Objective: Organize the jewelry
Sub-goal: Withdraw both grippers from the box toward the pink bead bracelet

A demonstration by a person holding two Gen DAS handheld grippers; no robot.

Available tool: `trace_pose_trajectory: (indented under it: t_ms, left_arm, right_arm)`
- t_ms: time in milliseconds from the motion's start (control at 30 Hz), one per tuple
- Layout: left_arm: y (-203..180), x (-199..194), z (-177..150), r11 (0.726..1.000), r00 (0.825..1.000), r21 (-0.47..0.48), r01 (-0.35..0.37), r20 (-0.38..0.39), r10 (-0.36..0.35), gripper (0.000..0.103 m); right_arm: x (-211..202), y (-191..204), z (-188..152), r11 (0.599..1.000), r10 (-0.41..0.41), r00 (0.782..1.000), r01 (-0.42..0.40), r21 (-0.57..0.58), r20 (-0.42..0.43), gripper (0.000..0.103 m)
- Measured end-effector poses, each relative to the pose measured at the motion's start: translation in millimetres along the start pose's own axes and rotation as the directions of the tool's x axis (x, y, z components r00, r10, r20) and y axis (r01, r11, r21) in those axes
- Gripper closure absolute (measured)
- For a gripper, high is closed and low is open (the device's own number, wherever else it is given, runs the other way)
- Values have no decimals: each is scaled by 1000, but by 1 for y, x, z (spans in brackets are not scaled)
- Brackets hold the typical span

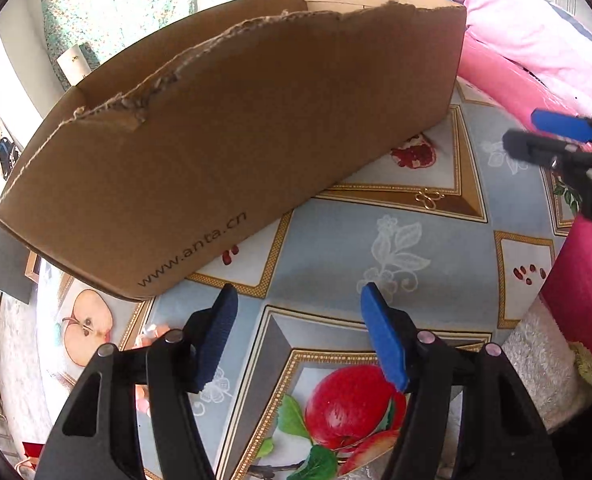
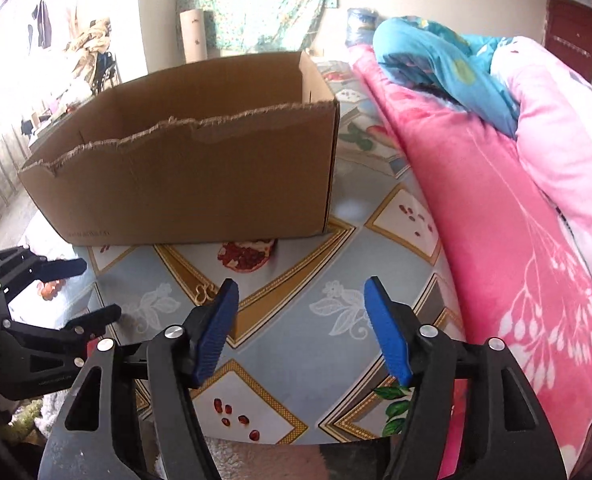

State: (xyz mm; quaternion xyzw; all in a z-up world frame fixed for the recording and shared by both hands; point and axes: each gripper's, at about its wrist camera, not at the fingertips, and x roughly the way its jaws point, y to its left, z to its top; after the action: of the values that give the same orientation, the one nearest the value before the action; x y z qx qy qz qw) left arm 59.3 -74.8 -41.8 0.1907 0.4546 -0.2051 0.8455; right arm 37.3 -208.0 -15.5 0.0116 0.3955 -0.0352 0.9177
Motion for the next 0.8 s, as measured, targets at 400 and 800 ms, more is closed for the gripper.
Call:
trace_pose_trajectory:
  t_ms: [400, 800]
  left_arm:
    - [8, 2, -5, 999, 1000, -46, 8, 18, -7, 29]
    - [53, -40, -32, 984, 984, -177, -2, 177, 34, 28]
  right_arm:
    - [-27, 9, 8, 999, -25, 979, 19, 33, 201, 12]
    - [-2, 23, 3, 994, 88, 994, -92, 61, 67, 12]
